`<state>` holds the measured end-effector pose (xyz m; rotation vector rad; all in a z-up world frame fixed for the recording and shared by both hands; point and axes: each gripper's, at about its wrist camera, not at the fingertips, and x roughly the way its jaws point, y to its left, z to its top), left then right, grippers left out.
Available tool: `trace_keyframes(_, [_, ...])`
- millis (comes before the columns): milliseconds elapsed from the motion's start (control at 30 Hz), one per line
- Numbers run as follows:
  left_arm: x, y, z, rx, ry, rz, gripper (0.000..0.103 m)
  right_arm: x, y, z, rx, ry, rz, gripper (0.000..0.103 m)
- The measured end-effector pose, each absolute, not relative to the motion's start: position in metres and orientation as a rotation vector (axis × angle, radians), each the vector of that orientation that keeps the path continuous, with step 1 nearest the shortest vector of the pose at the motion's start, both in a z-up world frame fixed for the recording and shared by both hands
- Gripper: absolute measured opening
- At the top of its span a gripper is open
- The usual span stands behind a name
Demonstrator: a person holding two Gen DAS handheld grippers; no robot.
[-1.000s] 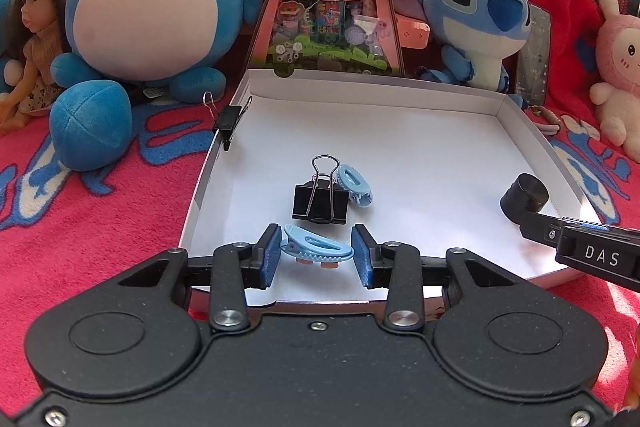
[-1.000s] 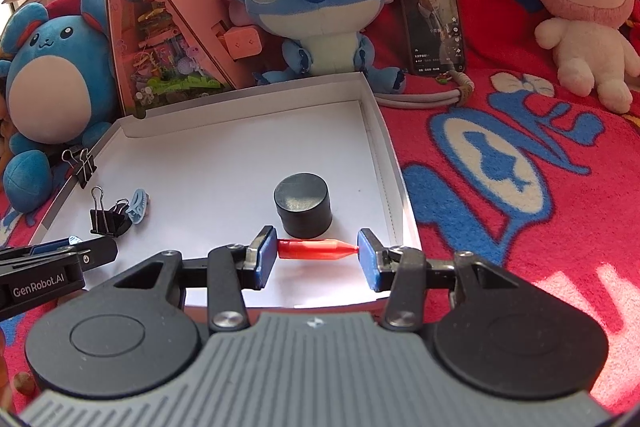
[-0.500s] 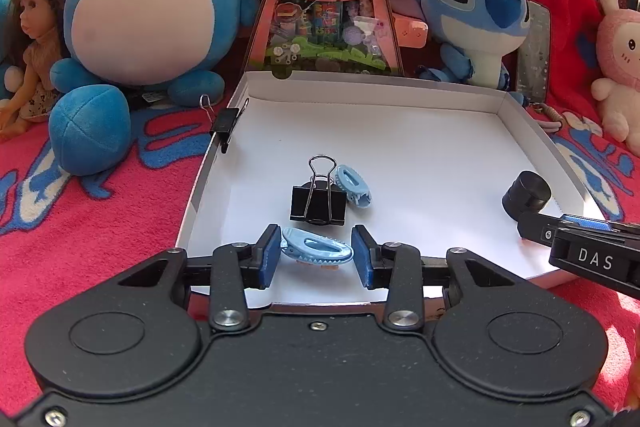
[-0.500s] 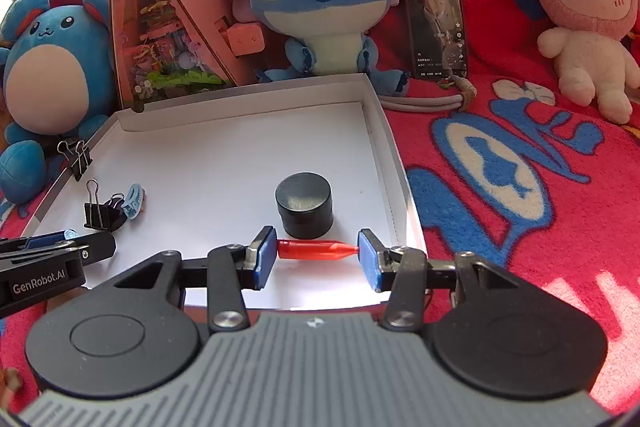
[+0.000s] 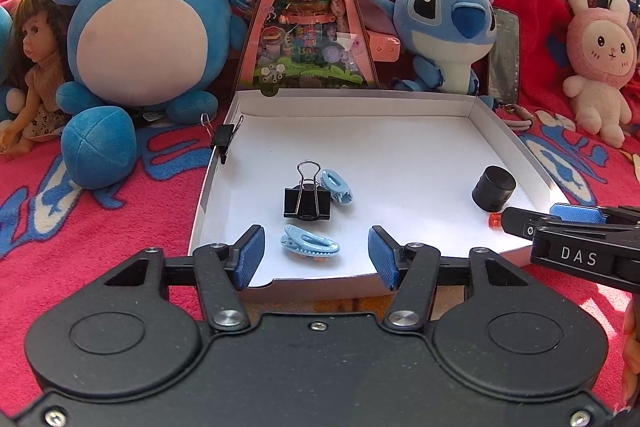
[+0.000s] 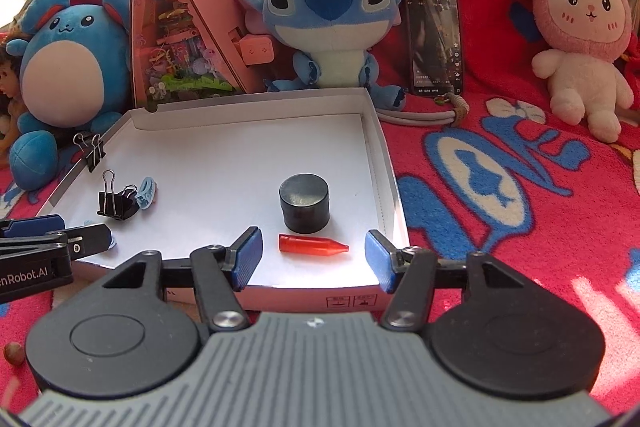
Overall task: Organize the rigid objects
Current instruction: 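Open the left tool to drop the blue clip while the right tool releases the marker, then withdraw both open tools from the box back toward the blanket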
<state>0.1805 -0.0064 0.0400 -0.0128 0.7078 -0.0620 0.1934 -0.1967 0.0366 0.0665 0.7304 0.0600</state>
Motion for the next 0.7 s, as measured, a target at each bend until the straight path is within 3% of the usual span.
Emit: trace_keyframes(700, [0.108, -0.001, 0.058, 0.040, 0.620, -0.139, 0.073, 0.130, -0.185, 0.061, -0.057, 0.618, 0.169, 0.087])
